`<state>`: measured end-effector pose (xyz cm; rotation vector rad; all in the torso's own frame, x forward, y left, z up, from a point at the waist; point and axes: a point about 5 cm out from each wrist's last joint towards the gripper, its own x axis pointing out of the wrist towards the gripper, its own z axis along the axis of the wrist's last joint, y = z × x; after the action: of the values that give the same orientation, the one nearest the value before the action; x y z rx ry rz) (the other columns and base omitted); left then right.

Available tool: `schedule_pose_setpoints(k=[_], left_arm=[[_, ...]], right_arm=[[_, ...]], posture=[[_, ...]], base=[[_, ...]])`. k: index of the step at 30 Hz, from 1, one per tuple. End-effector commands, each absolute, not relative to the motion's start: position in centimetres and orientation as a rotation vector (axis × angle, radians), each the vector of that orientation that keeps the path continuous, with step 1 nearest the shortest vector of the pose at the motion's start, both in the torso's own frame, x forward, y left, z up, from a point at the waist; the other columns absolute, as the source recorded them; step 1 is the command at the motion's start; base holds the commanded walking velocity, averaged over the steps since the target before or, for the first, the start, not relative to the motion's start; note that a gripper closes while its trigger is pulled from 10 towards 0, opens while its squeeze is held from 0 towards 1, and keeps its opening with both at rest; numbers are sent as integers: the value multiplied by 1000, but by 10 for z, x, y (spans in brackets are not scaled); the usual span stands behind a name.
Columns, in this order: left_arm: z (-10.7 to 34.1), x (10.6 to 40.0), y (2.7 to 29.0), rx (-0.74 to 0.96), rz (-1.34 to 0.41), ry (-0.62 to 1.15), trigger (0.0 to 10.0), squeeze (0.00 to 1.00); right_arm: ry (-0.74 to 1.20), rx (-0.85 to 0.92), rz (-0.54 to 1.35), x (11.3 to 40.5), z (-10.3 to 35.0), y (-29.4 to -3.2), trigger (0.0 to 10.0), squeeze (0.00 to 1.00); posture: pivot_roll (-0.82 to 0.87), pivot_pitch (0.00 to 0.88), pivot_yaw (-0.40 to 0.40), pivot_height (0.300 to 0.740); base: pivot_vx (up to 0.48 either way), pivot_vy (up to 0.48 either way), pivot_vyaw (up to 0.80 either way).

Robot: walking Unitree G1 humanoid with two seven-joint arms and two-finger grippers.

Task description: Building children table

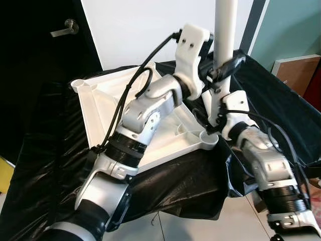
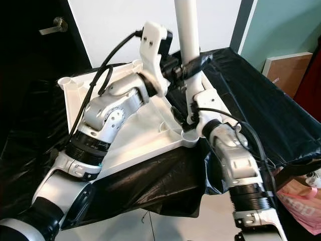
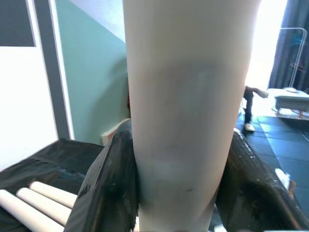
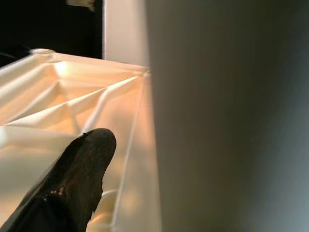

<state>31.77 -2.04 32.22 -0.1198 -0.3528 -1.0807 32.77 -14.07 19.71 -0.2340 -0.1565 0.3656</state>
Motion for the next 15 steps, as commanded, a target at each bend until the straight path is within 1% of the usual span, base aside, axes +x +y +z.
schedule_pose_setpoints(k=[1,4,5,7,8,10,15], left_arm=[[331,309,-33,-133,-1134,-367,10000,0],[337,315,-33,-165,-1067,-367,10000,0],[337,315,-33,-165,-1067,-367,10000,0],[339,316,-33,-169,-1046,-363,10000,0],[339,316,-33,-169,-1046,-363,10000,0],[340,317,-34,-159,-1030,-365,10000,0],[342,316,-36,-165,-1028,-368,10000,0]], right_arm=[[-166,-244,348,331,197,-133,10000,0],[-200,-270,244,334,197,-127,10000,0],[-200,-270,244,334,197,-127,10000,0],[-234,-334,182,336,198,-122,10000,0],[-234,-334,182,336,198,-122,10000,0],[-259,-364,124,337,198,-118,10000,0],[-304,-364,45,337,199,-113,10000,0]], posture=[[-214,0,49,740],[-211,0,47,740],[-211,0,47,740],[-210,0,47,740],[-210,0,47,740],[-210,0,46,740],[-205,0,44,740]], base=[[0,0,0],[0,0,0],[0,0,0],[0,0,0],[0,0,0],[0,0,0],[0,0,0]])
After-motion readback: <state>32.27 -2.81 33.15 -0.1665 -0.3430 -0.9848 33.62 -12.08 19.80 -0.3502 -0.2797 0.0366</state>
